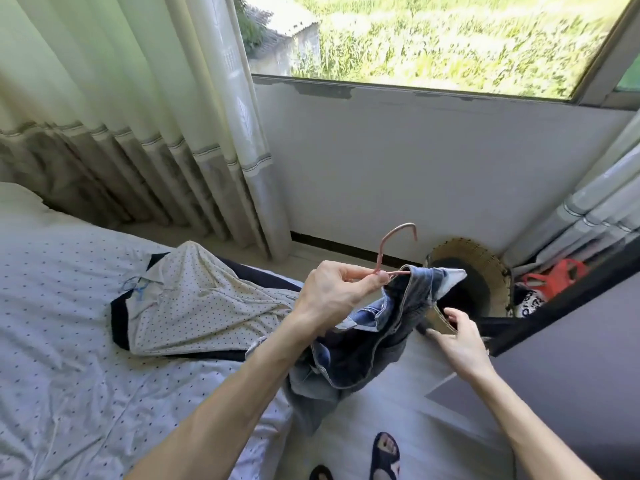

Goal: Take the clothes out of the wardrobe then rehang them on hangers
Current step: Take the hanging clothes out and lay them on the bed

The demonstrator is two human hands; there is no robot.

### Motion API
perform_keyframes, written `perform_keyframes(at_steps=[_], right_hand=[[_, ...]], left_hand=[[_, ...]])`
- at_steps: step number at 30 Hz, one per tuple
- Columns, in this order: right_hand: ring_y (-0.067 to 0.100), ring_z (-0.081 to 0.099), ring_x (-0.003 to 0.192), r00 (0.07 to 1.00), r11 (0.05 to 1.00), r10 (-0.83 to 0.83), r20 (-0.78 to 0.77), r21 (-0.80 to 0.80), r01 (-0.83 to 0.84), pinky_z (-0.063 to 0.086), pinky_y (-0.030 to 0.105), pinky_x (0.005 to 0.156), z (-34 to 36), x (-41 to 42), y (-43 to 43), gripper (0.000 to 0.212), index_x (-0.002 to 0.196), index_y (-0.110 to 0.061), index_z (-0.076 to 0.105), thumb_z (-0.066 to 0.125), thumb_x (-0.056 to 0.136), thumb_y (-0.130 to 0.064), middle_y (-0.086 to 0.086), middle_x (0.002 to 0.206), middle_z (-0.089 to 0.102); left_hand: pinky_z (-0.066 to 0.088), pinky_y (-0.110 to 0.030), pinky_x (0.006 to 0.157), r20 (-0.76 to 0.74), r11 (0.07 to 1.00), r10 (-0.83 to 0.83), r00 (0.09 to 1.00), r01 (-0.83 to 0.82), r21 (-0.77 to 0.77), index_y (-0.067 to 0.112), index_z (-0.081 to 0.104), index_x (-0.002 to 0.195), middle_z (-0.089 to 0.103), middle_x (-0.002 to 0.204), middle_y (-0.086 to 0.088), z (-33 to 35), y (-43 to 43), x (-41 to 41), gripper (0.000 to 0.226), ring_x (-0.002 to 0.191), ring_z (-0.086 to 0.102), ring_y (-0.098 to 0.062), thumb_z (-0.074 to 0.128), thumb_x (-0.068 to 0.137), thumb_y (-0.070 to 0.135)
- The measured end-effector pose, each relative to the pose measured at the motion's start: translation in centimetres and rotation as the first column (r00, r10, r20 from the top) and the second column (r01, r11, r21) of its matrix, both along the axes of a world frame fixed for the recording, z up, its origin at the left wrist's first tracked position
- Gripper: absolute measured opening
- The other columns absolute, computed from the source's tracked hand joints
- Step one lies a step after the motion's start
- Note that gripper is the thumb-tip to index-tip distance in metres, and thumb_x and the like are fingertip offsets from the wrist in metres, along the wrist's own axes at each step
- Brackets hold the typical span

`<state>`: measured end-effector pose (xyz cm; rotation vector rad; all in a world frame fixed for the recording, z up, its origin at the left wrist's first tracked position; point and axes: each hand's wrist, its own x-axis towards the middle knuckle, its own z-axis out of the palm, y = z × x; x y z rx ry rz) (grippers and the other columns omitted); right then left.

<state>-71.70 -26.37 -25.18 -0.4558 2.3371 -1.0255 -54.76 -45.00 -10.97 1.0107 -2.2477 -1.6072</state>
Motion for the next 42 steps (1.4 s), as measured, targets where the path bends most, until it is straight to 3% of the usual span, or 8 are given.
perform_keyframes(at_steps=[4,7,13,20,29,33,35,42], right_hand=[[0.026,0.049,0.13,0.966,0.968,0.241,0.098,-0.094,-0.232,0.042,0.052,0.107,0.0,-3.1,-3.8,0.067,0.133,-0.024,0.051,0.077,0.075,-0.004,0.004,0.139,0.054],[0.021,0.061,0.116,0.933,0.939,0.34,0.118,-0.101,-0.329,0.048,0.047,0.101,0.3,-4.4,-7.4,0.045,0.117,-0.035,0.059,0.069,0.08,-0.014,-0.008,0.119,0.067],[0.026,0.064,0.104,0.875,0.878,0.479,0.073,-0.023,-0.479,0.046,0.048,0.1,0.8,-5.7,-15.4,0.02,0.105,-0.024,0.061,0.066,0.086,-0.022,0.0,0.105,0.07],[0.02,0.062,0.083,0.782,0.783,0.621,-0.041,0.012,-0.622,0.045,0.033,0.07,3.6,-1.5,-25.9,0.011,0.092,-0.023,0.059,0.061,0.091,-0.034,-0.005,0.084,0.066],[0.031,0.059,0.081,0.788,0.794,0.608,-0.101,0.044,-0.607,0.037,0.034,0.064,1.7,8.8,-40.8,0.014,0.084,-0.019,0.048,0.056,0.092,-0.027,0.001,0.08,0.061],[0.038,0.06,0.086,0.792,0.804,0.594,-0.137,0.139,-0.579,0.042,0.038,0.067,-1.3,13.2,-46.7,0.018,0.081,-0.019,0.043,0.054,0.094,-0.025,0.011,0.085,0.064],[0.04,0.059,0.089,0.776,0.79,0.61,-0.159,0.197,-0.581,0.046,0.041,0.071,-2.8,15.1,-49.4,0.017,0.085,-0.015,0.046,0.051,0.097,-0.027,0.018,0.094,0.066],[0.039,0.056,0.097,0.721,0.728,0.668,-0.184,0.361,-0.583,0.047,0.043,0.075,-7.3,19.6,-57.3,0.027,0.089,-0.012,0.048,0.042,0.102,-0.035,0.016,0.103,0.063]], left_hand=[[0.051,-0.026,0.095,-0.069,0.996,0.032,0.997,-0.026,0.09,0.034,0.08,0.1,0.076,0.091,0.018,1.6,-1.4,-0.4,0.031,0.093,0.067,0.006,0.075,0.08,0.058],[0.042,-0.002,0.06,-0.123,0.99,0.11,0.986,-0.097,0.104,0.023,0.08,0.102,0.075,0.079,0.018,3.1,-2.9,-0.1,0.03,0.062,0.06,0.012,0.075,0.085,0.047],[0.026,-0.013,0.038,-0.149,0.909,0.417,0.897,-0.405,0.1,0.019,0.08,0.098,0.034,0.045,0.016,5.9,-8.3,4.0,0.026,0.035,0.03,-0.004,0.071,0.089,0.041],[0.02,-0.023,0.041,-0.186,0.786,0.602,0.776,-0.617,-0.03,0.022,0.081,0.089,0.025,0.051,0.005,7.2,-16.5,11.4,0.034,0.043,0.02,-0.012,0.073,0.081,0.054],[0.026,-0.019,0.037,-0.205,0.646,0.75,0.629,-0.763,0.021,0.018,0.08,0.084,0.033,0.045,0.011,1.3,-32.6,23.1,0.032,0.04,0.027,-0.007,0.077,0.081,0.049],[0.035,-0.015,0.045,-0.116,0.6,0.795,0.595,-0.8,0.009,0.026,0.079,0.076,0.051,0.049,0.018,-5.0,-41.4,27.2,0.023,0.045,0.044,-0.001,0.076,0.083,0.048],[0.042,-0.015,0.058,-0.052,0.61,0.792,0.609,-0.792,0.025,0.03,0.076,0.081,0.068,0.075,0.015,-8.9,-45.5,28.9,0.011,0.067,0.057,0.001,0.073,0.089,0.037],[0.039,-0.029,0.069,0.256,0.641,0.767,0.588,-0.723,-0.258,0.022,0.068,0.111,0.067,0.1,0.004,-22.9,-53.3,33.7,0.024,0.086,0.056,-0.018,0.048,0.103,0.033]])
